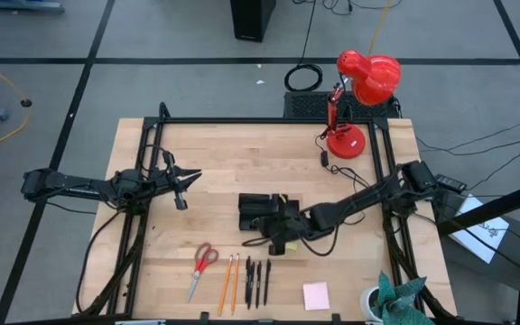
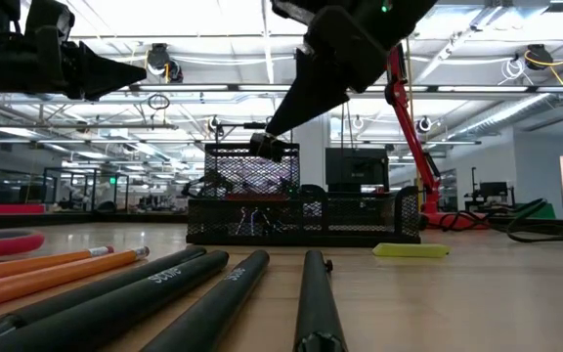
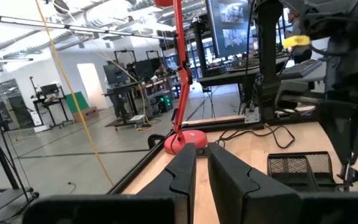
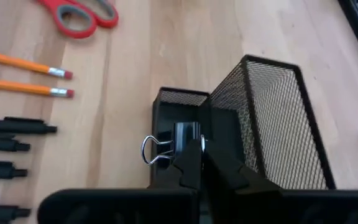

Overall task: Pick and place office supplies into organizer
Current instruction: Put the black binder clip into the black desk organizer

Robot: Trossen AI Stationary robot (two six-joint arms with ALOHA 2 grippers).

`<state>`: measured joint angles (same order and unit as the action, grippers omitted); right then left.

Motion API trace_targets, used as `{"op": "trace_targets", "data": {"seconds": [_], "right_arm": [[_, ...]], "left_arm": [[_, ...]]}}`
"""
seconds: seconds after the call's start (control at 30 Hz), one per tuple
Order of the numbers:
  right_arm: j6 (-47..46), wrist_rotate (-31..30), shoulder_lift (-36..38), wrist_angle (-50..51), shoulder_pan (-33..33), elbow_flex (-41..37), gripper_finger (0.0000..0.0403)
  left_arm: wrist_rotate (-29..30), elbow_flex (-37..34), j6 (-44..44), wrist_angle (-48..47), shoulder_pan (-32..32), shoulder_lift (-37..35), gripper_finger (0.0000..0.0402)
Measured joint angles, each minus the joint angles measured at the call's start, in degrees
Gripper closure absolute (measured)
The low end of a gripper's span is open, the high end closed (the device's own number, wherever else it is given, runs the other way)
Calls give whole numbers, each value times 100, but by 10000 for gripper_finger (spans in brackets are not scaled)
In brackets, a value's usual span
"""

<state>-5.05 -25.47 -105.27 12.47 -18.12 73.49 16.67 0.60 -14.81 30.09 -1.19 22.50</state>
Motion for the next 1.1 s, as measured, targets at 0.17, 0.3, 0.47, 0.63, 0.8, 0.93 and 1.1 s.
{"op": "trace_targets", "data": {"seconds": [0.17, 0.3, 0.47, 0.63, 0.8, 0.93, 1.1], "right_arm": [[176, 298, -4, -765, 143, -372, 403], [145, 198, 0, -837, 222, -582, 403], [89, 160, 0, -842, 324, -724, 403], [60, 160, 0, -859, 357, -743, 403], [61, 160, 0, -849, 356, -743, 403], [74, 168, -1, -799, 357, -743, 403], [125, 191, -173, -774, 356, -745, 399]], "left_arm": [[0, 0, 0, 0, 0, -2, 353], [0, 0, 0, -1, -2, -2, 353], [0, 0, -99, 0, 0, -2, 353], [2, 0, -122, -2, 0, 0, 353], [1, 0, -122, -2, -2, -2, 353], [0, 0, -122, -2, -2, 0, 353], [2, 0, -122, -2, -1, -2, 353]]}}
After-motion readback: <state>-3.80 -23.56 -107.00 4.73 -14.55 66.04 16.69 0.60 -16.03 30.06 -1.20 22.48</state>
